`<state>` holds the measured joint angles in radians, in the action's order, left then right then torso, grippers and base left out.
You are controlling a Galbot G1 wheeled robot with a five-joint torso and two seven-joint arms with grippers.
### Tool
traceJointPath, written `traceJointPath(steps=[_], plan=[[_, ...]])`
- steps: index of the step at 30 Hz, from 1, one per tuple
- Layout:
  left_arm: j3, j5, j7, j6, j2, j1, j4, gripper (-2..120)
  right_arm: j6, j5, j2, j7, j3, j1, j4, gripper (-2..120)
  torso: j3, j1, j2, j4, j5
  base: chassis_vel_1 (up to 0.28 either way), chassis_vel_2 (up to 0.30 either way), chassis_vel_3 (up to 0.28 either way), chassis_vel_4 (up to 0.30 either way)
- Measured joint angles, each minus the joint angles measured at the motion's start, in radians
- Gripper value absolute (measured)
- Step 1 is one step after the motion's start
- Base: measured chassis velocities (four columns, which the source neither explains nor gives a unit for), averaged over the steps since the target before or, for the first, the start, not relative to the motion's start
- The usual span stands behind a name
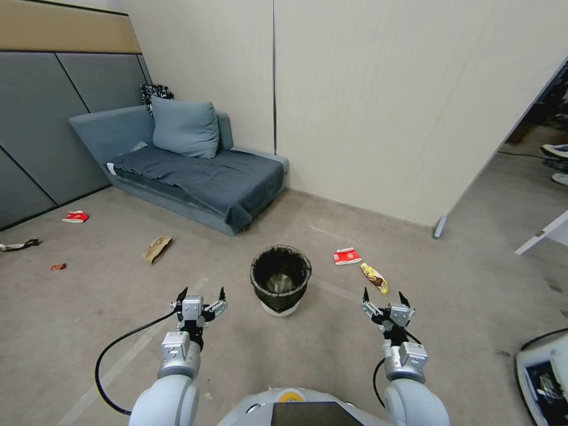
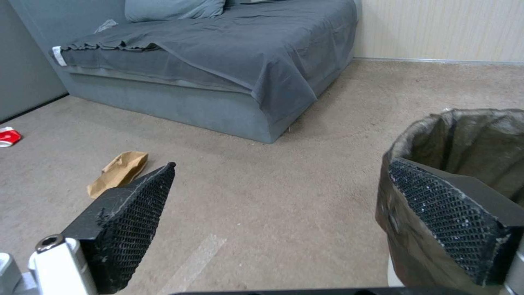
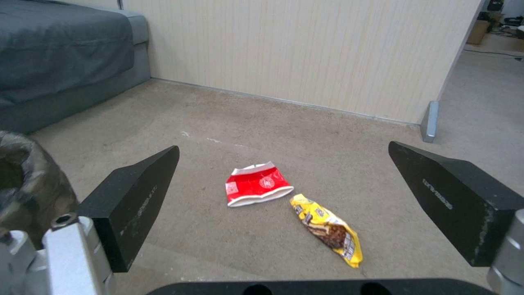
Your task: Pick up the trash bin, then pick up the garbage from the floor and place it into the trash bin.
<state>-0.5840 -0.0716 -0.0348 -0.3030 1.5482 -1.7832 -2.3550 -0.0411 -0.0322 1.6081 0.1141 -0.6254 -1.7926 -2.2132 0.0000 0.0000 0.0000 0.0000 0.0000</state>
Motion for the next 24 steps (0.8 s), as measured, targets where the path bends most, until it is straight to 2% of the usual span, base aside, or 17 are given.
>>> traceJointPath(steps=[22,23,24], plan=[[0.006,0.011,0.002,-0.007,-0.007,0.013,0.006,100,0.020,0.012,0.000,-0.009,0.002,0.008,0.005,100,0.000,0.000,0.000,0.0001,-0.0001,-0.103,0.107,0.112,-0.105],[0.014,0.013,0.009,-0.016,-0.014,0.016,0.009,100,0.020,0.014,0.000,-0.009,0.000,0.010,0.006,100,0.000,0.000,0.000,0.0000,0.0001,0.000,0.000,0.000,0.000],[0.051,0.014,0.057,-0.063,-0.029,0.028,0.011,100,0.012,0.017,0.000,-0.003,-0.008,0.013,0.007,100,0.000,0.000,0.000,0.0000,0.0001,0.000,0.000,0.000,0.000]])
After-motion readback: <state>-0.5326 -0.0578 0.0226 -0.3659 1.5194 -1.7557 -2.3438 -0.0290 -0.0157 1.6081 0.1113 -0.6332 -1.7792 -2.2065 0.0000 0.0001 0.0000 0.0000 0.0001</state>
